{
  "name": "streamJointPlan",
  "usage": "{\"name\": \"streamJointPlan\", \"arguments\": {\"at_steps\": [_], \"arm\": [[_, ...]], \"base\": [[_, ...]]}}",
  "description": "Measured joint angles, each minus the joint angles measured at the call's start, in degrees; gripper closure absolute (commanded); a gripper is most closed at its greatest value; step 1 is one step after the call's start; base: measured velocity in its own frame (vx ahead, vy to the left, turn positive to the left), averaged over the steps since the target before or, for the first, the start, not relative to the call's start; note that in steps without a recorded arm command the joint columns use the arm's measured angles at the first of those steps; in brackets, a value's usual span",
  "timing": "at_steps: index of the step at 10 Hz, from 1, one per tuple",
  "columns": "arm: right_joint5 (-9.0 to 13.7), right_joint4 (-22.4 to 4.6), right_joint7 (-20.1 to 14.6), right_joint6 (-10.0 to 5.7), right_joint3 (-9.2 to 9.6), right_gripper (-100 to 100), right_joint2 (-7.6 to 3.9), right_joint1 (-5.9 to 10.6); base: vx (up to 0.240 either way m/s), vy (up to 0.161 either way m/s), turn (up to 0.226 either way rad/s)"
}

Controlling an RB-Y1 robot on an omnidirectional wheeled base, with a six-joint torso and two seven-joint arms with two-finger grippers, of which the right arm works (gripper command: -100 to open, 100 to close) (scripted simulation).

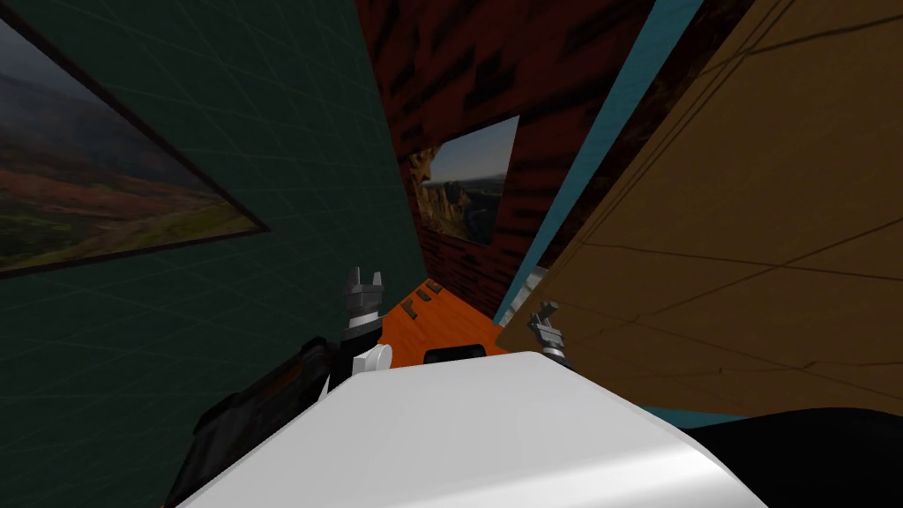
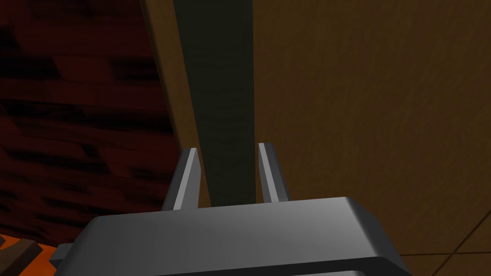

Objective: Pull the door open

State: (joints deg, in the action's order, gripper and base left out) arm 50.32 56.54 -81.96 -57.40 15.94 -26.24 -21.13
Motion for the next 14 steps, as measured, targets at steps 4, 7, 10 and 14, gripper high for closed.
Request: {"name": "streamJointPlan", "arguments": {"at_steps": [4, 7, 10, 14], "arm": [[-2.15, 1.35, -1.28, -1.21, 3.23, 100, -1.17, -1.29], [-3.15, 1.68, -1.77, -1.83, 4.7, 100, -1.73, -1.58], [-4.95, 2.24, -2.54, -3.4, 7.3, 100, -2.41, -2.38], [-6.42, 2.84, -3.3, -4.31, 9.59, 100, -3.28, -3.11]], "base": [[-0.204, 0.007, 0.041], [-0.21, -0.02, 0.062], [-0.224, -0.042, 0.058], [-0.181, -0.021, 0.078]]}}
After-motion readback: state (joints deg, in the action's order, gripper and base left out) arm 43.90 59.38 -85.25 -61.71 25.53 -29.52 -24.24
